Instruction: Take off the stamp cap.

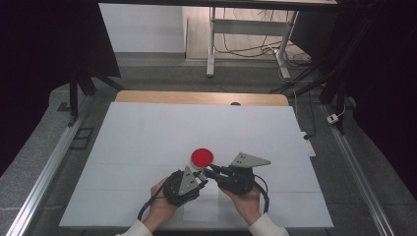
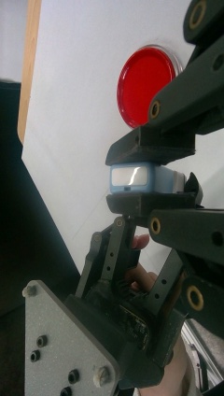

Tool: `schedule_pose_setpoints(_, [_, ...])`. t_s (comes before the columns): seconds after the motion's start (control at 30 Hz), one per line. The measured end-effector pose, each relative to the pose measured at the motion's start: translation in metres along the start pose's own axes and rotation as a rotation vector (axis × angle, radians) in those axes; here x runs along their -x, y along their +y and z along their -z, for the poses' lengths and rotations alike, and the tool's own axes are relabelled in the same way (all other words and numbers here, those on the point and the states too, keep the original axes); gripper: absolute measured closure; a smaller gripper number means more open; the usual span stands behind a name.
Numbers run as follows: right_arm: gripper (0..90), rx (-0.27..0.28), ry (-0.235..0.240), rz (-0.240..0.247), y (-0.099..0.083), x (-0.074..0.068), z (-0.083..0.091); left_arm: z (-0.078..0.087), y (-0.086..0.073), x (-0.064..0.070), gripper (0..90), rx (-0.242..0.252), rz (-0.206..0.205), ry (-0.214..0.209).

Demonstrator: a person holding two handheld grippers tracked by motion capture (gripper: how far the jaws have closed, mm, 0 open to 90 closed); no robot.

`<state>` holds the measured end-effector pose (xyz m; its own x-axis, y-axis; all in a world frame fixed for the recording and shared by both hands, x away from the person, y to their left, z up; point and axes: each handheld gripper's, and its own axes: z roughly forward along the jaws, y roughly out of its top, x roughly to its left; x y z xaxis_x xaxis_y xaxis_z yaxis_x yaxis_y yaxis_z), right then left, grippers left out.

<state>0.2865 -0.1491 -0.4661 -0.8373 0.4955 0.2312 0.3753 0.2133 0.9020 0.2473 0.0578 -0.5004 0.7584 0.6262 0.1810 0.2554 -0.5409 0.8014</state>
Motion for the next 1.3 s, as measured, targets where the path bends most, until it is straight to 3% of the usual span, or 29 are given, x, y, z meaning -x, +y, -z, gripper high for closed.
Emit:
schedule_pose_setpoints(0.27, [75.7,-0.008,-0.002,0.003,0.000,0.000,0.000,-0.001,-0.001,0.001,64.8,0.001,0.002,0.001])
schedule_pose_setpoints(0.5, [75.8,-0.020,-0.001,0.004,0.000,0.000,-0.001,-0.002,-0.001,0.002,64.9,-0.010,-0.022,0.006])
schedule_pose_setpoints(0.8, [75.8,-0.012,-0.002,0.003,0.000,0.000,0.000,-0.001,-0.001,0.001,64.8,-0.001,-0.001,0.000])
schedule_pose_setpoints(0.93, [75.9,0.010,-0.018,0.007,0.002,0.000,0.003,-0.002,-0.005,-0.003,64.9,-0.011,0.030,0.006])
schedule_pose_setpoints(1.3, [75.9,0.030,-0.023,-0.001,0.005,0.004,0.009,-0.001,-0.005,-0.005,64.9,-0.014,0.020,0.012])
